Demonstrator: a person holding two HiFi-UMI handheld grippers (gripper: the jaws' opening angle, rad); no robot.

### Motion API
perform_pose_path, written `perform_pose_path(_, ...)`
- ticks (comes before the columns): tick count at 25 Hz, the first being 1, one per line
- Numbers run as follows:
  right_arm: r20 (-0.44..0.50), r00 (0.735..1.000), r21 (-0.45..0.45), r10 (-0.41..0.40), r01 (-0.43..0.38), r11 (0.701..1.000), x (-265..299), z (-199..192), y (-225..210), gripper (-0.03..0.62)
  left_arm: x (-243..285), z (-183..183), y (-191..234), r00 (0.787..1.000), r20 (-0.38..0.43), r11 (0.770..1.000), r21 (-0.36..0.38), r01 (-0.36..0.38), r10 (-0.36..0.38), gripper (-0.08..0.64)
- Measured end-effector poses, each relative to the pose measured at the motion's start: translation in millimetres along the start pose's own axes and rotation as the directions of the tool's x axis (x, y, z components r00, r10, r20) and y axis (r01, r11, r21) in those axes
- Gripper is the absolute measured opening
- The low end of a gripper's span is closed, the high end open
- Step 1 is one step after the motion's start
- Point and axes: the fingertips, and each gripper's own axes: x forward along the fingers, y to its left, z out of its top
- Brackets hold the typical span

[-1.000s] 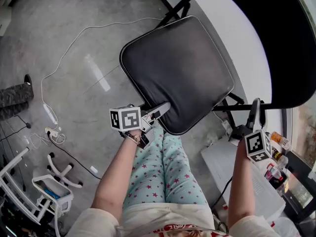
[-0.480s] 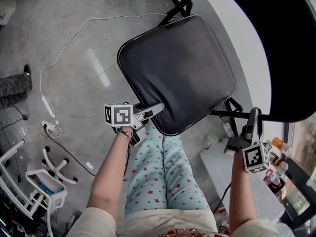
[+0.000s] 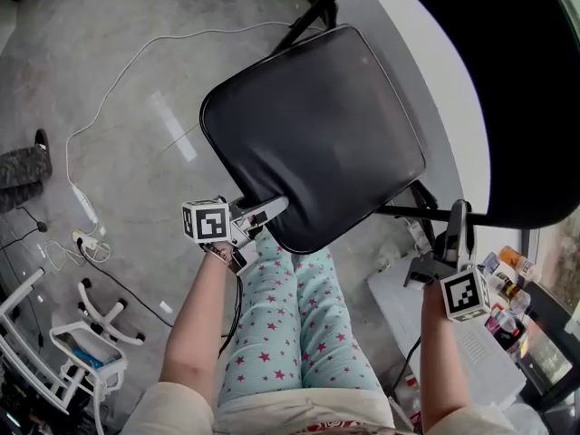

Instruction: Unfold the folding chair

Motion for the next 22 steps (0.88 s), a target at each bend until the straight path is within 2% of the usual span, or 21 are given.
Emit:
perform_pose_path(6, 0.026, 1.0, 0.003, -0.001, 0.001, 1.0, -1, 3, -3, 0.115, 3, 0, -2, 0.999, -0.004, 0.999, 0.011, 0.033, -0.033, 0.275)
perform_pose_path(10, 0.011, 1.0, -0.01, 0.006, -0.006, 1.0, -2, 3, -6, 0.114, 3, -1, 3, 0.999, -0.005, 0.999, 0.022, 0.044, -0.044, 0.275)
perform_pose_path(14, 0.001, 1.0, 0.022, 0.009, -0.009, 1.0, 1, -5, -9, 0.114, 2, 1, 13, 0.998, -0.019, 0.998, 0.023, 0.066, -0.065, 0.275)
perform_pose_path(18, -0.004, 1.0, -0.053, 0.03, -0.03, 0.998, 3, -7, -5, 0.117, 0, 0, 21, 0.996, -0.03, 0.996, 0.024, 0.087, -0.086, 0.275)
perform_pose_path(22, 0.027, 0.998, -0.051, 0.051, -0.05, 0.997, 9, -11, -1, 0.114, -3, 5, 26, 0.993, -0.037, 0.993, 0.032, 0.114, -0.112, 0.275)
